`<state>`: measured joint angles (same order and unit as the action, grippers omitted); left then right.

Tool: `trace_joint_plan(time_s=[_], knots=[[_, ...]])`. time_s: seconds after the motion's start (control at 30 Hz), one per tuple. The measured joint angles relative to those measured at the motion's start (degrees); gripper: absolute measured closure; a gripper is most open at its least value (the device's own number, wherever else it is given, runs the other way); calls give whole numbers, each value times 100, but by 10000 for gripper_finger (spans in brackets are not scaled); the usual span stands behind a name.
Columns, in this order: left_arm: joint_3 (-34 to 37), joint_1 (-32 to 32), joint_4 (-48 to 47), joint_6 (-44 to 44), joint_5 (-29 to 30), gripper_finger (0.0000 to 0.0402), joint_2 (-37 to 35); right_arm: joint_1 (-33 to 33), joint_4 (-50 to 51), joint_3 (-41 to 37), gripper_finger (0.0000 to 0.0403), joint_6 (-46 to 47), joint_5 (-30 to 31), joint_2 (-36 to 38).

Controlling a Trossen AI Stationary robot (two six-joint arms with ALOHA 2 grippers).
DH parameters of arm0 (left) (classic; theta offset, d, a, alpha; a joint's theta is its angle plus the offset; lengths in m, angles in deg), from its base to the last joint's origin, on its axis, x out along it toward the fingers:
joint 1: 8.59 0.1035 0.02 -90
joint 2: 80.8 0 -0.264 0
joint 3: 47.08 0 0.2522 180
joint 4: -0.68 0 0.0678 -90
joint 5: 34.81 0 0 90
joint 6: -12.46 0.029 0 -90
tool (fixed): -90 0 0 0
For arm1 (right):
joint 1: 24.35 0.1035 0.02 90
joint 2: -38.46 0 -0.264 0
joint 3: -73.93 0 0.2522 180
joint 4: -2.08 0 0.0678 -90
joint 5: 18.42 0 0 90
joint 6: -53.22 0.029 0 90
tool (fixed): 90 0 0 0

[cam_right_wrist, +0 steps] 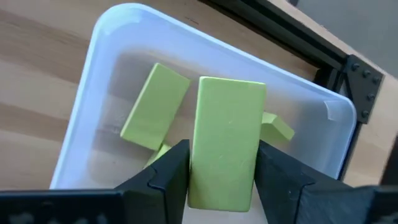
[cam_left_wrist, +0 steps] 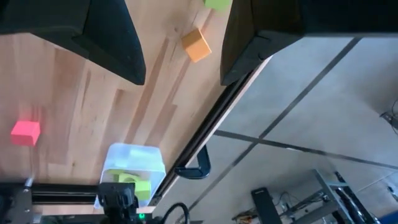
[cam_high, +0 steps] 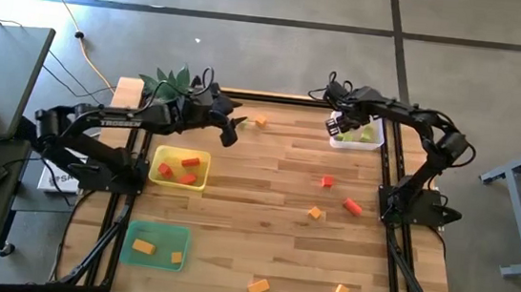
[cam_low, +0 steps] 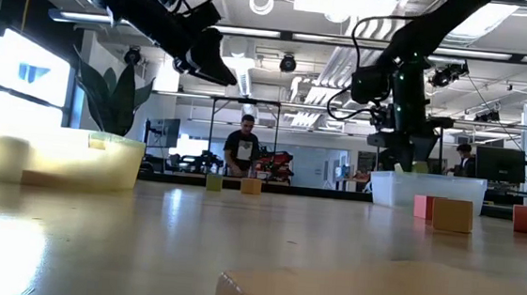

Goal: Sort & place blocks by color
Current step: Put the green block into the white bin, then put the yellow block into the green bin

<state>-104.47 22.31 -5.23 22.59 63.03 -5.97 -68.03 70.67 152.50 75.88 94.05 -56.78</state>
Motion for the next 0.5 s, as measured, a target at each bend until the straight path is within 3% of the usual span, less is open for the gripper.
trace_joint_plan(time_s=[0.27, 0.5], knots=[[-1, 0, 177, 103, 16, 204, 317, -180, -52, 0, 210, -325, -152, 0], [-659, 145, -858, 282, 57, 204, 326, -208, -21, 192, 206, -673, -251, 0]])
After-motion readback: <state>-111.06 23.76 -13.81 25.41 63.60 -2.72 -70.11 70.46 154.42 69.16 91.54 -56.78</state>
